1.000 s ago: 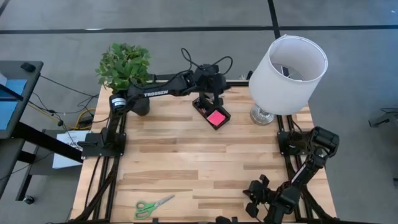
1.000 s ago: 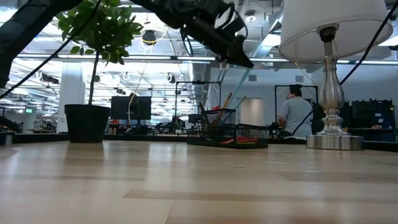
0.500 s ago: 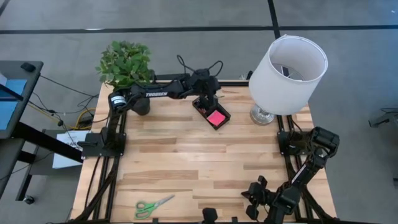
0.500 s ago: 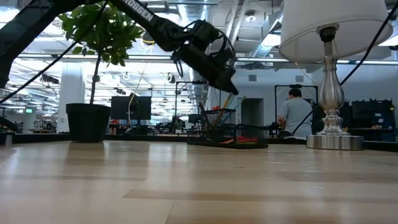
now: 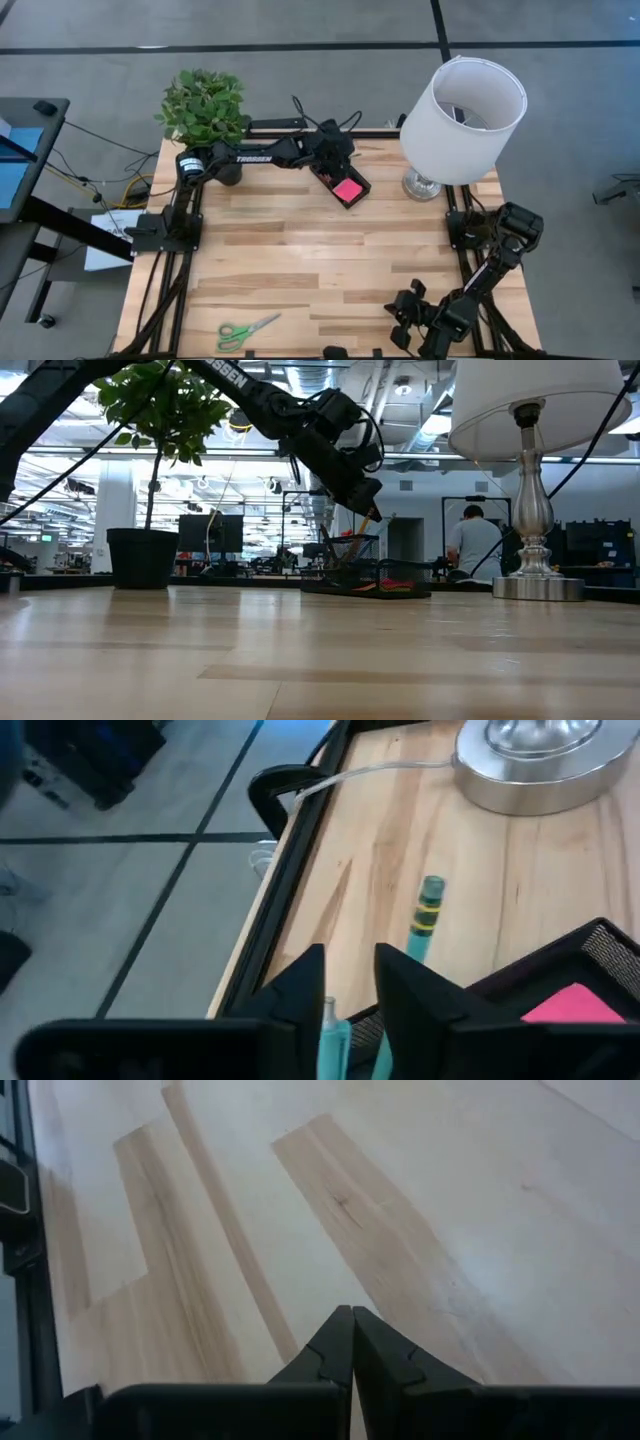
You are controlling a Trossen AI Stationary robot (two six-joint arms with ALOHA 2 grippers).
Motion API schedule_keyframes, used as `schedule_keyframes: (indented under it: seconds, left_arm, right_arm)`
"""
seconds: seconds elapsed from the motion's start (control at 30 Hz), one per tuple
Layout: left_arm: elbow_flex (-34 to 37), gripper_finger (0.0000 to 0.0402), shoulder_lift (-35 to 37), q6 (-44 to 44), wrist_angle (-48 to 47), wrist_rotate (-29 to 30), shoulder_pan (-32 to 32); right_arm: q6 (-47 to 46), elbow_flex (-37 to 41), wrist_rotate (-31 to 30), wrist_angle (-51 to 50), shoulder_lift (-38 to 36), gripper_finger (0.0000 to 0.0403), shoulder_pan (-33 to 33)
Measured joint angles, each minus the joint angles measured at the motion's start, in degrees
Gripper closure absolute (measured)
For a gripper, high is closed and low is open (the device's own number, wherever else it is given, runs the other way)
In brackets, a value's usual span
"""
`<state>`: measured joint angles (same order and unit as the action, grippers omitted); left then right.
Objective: Pick and place office supplies into organizer
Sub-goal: Put the green scissors into the desk organizer
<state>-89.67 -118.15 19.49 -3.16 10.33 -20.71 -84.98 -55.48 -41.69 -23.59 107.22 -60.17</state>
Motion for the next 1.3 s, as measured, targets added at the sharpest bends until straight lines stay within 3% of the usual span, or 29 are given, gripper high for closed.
schedule_keyframes:
  seconds: [0.13, 0.27, 0.4, 0.57, 0.67, 0.77, 0.87, 0.97, 1.03, 1.13, 1.3]
  left_arm:
    - [-3.22, 0.0289, 0.32, -1.35, -5.58, 9.44, 2.64]
    - [-9.91, 0.0275, 2.54, -1.81, -18.94, 17.74, 6.53]
    - [-16.18, 0.0275, 6.33, -10.14, -33.13, 18.52, 11.84]
    - [-22.96, 0.0281, 14.28, -15.11, -47.98, 18.9, 21.51]
    - [-24.06, 0.0284, 18.57, -22.83, -54.72, 18.86, 28.29]
    - [-23.0, 0.0285, 22.08, -31.29, -60.66, 19.55, 35.92]
    - [-21.12, 0.0285, 23.22, -41.57, -67.16, 25.95, 44.22]
    - [-18.55, 0.0285, 22.58, -55.21, -73.97, 31.98, 51.47]
    - [-15.57, 0.0285, 22.47, -63.15, -76.12, 31.77, 55.55]
    - [-10.02, 0.0285, 22.39, -71.28, -75.48, 26.37, 59.77]
    - [-1.82, 0.0285, 22.32, -84.1, -74.89, 12.81, 64.13]
  right_arm:
    - [0.04, 0.0, 1.33, -0.02, 0.0, 0.0403, 0.95]
    - [0.1, -0.02, 1.36, -0.25, 0.0, 0.0403, 1.53]
    - [0.04, -0.04, -0.15, -2.06, 0.0, 0.0403, 1.93]
    - [1.72, -0.04, -10.4, -2.33, 0.0, 0.0403, 1.93]
    - [8.23, -0.04, -15.77, 1.69, 0.0, 0.0403, 2.18]
    - [17.44, -0.04, -17.05, 8.44, 0.0, 0.0403, 3.52]
    - [30.24, -0.04, -14.85, 17.64, 0.0, 0.0402, 6.64]
    - [45.2, -0.04, -7.6, 27.8, 0.0, 0.0392, 11.19]
    - [54.33, -0.04, -3.04, 33.53, 0.0, 0.0378, 14.21]
    - [64.18, -0.04, 1.25, 39.9, 0.0, 0.0351, 18.3]
    - [68.42, -0.04, 4.15, 43.77, -0.02, 0.0314, 23.68]
